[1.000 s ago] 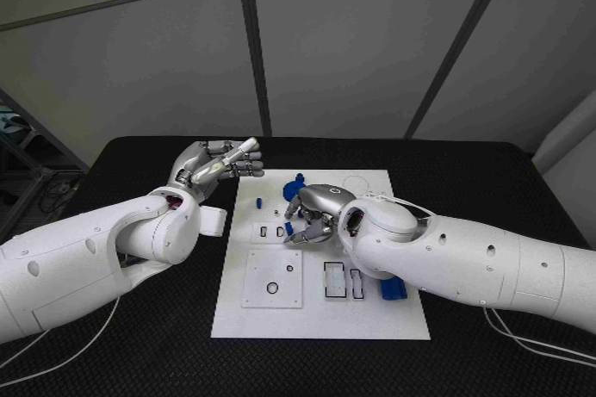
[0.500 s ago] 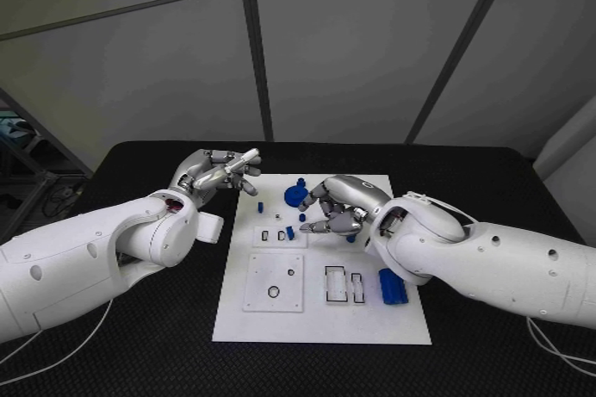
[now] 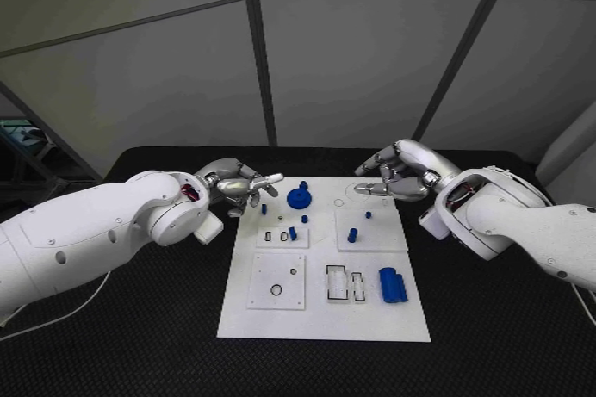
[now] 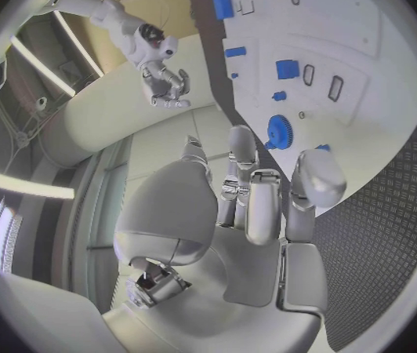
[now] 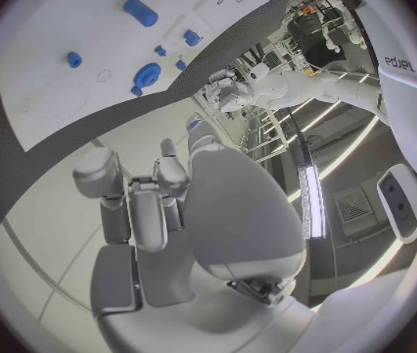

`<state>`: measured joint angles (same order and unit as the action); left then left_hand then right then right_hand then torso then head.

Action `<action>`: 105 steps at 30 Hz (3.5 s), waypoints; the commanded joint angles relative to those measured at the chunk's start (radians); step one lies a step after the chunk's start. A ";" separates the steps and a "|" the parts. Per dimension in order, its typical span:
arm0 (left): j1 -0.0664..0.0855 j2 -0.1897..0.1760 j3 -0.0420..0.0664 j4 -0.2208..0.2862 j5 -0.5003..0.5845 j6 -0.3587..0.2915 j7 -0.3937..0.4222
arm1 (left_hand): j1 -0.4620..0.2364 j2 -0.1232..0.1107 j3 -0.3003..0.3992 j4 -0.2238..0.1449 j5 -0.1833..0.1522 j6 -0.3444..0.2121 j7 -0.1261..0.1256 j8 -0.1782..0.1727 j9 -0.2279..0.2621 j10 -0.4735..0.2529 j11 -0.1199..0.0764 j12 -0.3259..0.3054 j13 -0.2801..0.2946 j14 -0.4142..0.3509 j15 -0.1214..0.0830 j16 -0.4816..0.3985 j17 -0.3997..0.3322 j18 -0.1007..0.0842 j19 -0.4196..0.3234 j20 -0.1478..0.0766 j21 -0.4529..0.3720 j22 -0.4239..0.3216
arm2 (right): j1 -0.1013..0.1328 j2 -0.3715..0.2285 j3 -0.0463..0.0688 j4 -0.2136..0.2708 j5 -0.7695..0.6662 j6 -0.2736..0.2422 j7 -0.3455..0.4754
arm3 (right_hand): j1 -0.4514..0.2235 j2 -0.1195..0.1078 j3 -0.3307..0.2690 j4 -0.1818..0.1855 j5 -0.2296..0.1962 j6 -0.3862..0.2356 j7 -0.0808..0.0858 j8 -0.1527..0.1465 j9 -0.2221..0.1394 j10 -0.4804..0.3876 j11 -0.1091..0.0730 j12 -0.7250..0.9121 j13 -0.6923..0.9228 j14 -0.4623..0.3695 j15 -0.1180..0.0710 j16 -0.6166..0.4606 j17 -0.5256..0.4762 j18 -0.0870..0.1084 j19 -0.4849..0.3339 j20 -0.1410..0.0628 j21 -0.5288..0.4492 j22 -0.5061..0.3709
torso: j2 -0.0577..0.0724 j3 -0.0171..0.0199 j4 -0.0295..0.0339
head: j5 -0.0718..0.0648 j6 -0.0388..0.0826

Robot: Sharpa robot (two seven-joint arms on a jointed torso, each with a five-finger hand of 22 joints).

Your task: Assemble the parts on the task board

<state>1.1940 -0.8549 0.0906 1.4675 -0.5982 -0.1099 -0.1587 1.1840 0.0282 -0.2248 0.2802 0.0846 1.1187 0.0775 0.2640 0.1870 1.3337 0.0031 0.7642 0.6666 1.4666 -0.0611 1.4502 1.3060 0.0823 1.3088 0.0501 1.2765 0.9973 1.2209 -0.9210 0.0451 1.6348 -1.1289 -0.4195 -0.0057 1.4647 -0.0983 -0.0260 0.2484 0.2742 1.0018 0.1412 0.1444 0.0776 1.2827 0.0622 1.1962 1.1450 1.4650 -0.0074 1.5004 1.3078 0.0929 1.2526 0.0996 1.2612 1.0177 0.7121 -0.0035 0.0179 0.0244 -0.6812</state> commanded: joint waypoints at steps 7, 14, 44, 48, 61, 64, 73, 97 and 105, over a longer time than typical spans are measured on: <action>0.073 0.089 -0.068 -0.059 -0.276 0.191 -0.334 | 0.005 0.013 -0.018 0.004 -0.001 -0.061 -0.021 0.162 0.166 0.026 -0.019 0.367 0.369 0.063 -0.012 0.018 0.106 0.000 0.050 -0.010 0.097 0.160 | 0.006 -0.031 0.002 -0.016 0.106 -0.022 0.021 | -0.010 0.007 -0.009 0.003 0.009 0.009 -0.002 0.007 0.001 -0.006 -0.007 -0.012 -0.007 0.073 -0.009 -0.010 0.138 0.020 -0.002 -0.005 -0.008 -0.008 | -0.023 0.0076 -0.0044 | 0.004 -0.010; 0.104 0.154 -0.112 -0.099 -0.308 0.235 -0.395 | -0.007 0.019 -0.029 0.006 -0.002 -0.098 -0.028 0.235 0.251 0.050 -0.023 0.471 0.481 0.063 -0.016 0.017 0.106 -0.002 0.050 -0.013 0.105 0.176 | 0.006 -0.019 0.003 -0.043 0.111 -0.008 0.008 | -0.012 0.008 -0.011 0.005 0.011 0.009 -0.003 0.007 0.001 -0.007 -0.008 -0.013 -0.009 0.072 -0.009 -0.013 0.134 0.021 -0.004 -0.006 -0.010 -0.011 | -0.027 0.0088 -0.0019 | 0.006 -0.019; 0.123 0.244 -0.137 -0.151 -0.315 0.295 -0.427 | 0.017 0.012 -0.029 -0.009 -0.001 -0.147 -0.035 0.319 0.368 0.071 -0.030 0.553 0.570 0.063 -0.021 0.016 0.107 -0.003 0.051 -0.018 0.110 0.193 | 0.006 0.009 0.002 -0.075 0.111 0.013 -0.015 | -0.014 0.009 -0.012 0.006 0.013 0.008 -0.003 0.007 0.000 -0.007 -0.008 -0.014 -0.010 0.071 -0.010 -0.016 0.130 0.021 -0.004 -0.006 -0.012 -0.013 | -0.022 0.0062 -0.0043 | 0.006 -0.036; 0.123 0.250 -0.139 -0.154 -0.315 0.303 -0.425 | 0.017 0.012 -0.029 -0.009 -0.001 -0.147 -0.035 0.319 0.368 0.071 -0.030 0.553 0.570 0.063 -0.021 0.016 0.107 -0.003 0.051 -0.018 0.110 0.193 | 0.006 0.010 0.002 -0.076 0.111 0.014 -0.015 | -0.014 0.009 -0.013 0.006 0.014 0.008 -0.003 0.007 0.000 -0.007 -0.008 -0.014 -0.010 0.071 -0.010 -0.016 0.130 0.021 -0.004 -0.006 -0.013 -0.014 | -0.022 0.0062 -0.0036 | 0.005 -0.039; 0.123 0.265 -0.149 -0.167 -0.315 0.336 -0.429 | 0.018 0.016 -0.027 -0.008 0.000 -0.149 -0.035 0.320 0.371 0.070 -0.030 0.552 0.568 0.063 -0.021 0.016 0.107 -0.003 0.051 -0.018 0.110 0.194 | 0.006 0.016 0.002 -0.077 0.111 0.019 -0.016 | -0.015 0.010 -0.013 0.007 0.016 0.007 -0.003 0.007 -0.001 -0.006 -0.008 -0.014 -0.010 0.071 -0.010 -0.016 0.130 0.021 -0.004 -0.007 -0.013 -0.014 | -0.022 0.0068 -0.0040 | 0.004 -0.044; 0.123 0.268 -0.151 -0.169 -0.314 0.339 -0.429 | 0.019 0.019 -0.026 -0.007 0.002 -0.150 -0.035 0.321 0.373 0.070 -0.030 0.552 0.568 0.063 -0.021 0.016 0.107 -0.003 0.051 -0.018 0.109 0.193 | 0.006 0.018 0.002 -0.078 0.111 0.020 -0.016 | -0.015 0.010 -0.013 0.007 0.016 0.007 -0.003 0.007 -0.001 -0.006 -0.008 -0.014 -0.010 0.071 -0.010 -0.016 0.130 0.021 -0.004 -0.007 -0.013 -0.014 | -0.021 0.0067 -0.0042 | 0.003 -0.043; 0.123 0.274 -0.153 -0.173 -0.314 0.342 -0.427 | 0.023 0.026 -0.020 -0.007 0.007 -0.152 -0.035 0.323 0.378 0.069 -0.030 0.552 0.568 0.063 -0.021 0.016 0.107 -0.003 0.051 -0.018 0.110 0.194 | 0.006 0.022 0.002 -0.080 0.111 0.023 -0.015 | -0.016 0.011 -0.014 0.007 0.019 0.007 -0.003 0.008 -0.001 -0.006 -0.009 -0.014 -0.010 0.071 -0.011 -0.016 0.130 0.021 -0.005 -0.007 -0.014 -0.016 | -0.021 0.0065 -0.0026 | 0.002 -0.046; 0.123 0.282 -0.154 -0.177 -0.308 0.320 -0.415 | 0.109 0.052 0.116 -0.039 0.013 -0.172 -0.040 0.325 0.414 0.061 -0.034 0.544 0.558 0.063 -0.024 0.015 0.108 -0.002 0.046 -0.021 0.104 0.194 | 0.006 0.030 0.002 -0.085 0.111 0.033 -0.018 | -0.014 0.014 -0.014 0.007 0.027 0.006 -0.004 0.008 -0.001 -0.004 -0.010 -0.013 -0.010 0.072 -0.011 -0.016 0.131 0.021 -0.004 -0.008 -0.015 -0.016 | -0.020 0.0063 -0.0030 | 0.002 -0.052; 0.122 0.281 -0.154 -0.170 -0.303 0.314 -0.413 | 0.131 0.051 0.180 -0.047 0.013 -0.177 -0.042 0.318 0.420 0.059 -0.036 0.541 0.556 0.063 -0.026 0.014 0.108 -0.001 0.043 -0.023 0.101 0.193 | 0.006 0.032 0.002 -0.080 0.109 0.040 -0.022 | -0.010 0.016 -0.013 0.006 0.031 0.006 -0.004 0.009 -0.002 -0.003 -0.010 -0.013 -0.009 0.072 -0.012 -0.016 0.131 0.021 -0.003 -0.009 -0.016 -0.017 | -0.020 0.0062 -0.0035 | 0.002 -0.053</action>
<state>1.3148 -0.5739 -0.0633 1.2945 -0.9043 0.2115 -0.5791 1.3037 0.0768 -0.0498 0.2332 0.0925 0.9485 0.0375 0.5857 0.6064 1.3918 -0.0263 1.3114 1.2317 1.4651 -0.0802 1.4639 1.3076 0.0826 1.3574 0.0305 1.3808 1.1908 1.2253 -0.8905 0.0466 1.5514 -1.0202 -0.3907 -0.0270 1.4554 -0.0891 -0.0340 0.2565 0.2992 1.0052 0.1377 0.1472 0.0770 1.2792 0.0589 1.1874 1.1358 1.4650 -0.0146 1.4869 1.3081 0.1009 1.2490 0.0962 1.2489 1.0021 0.6916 0.0028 0.0148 0.0269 -0.7334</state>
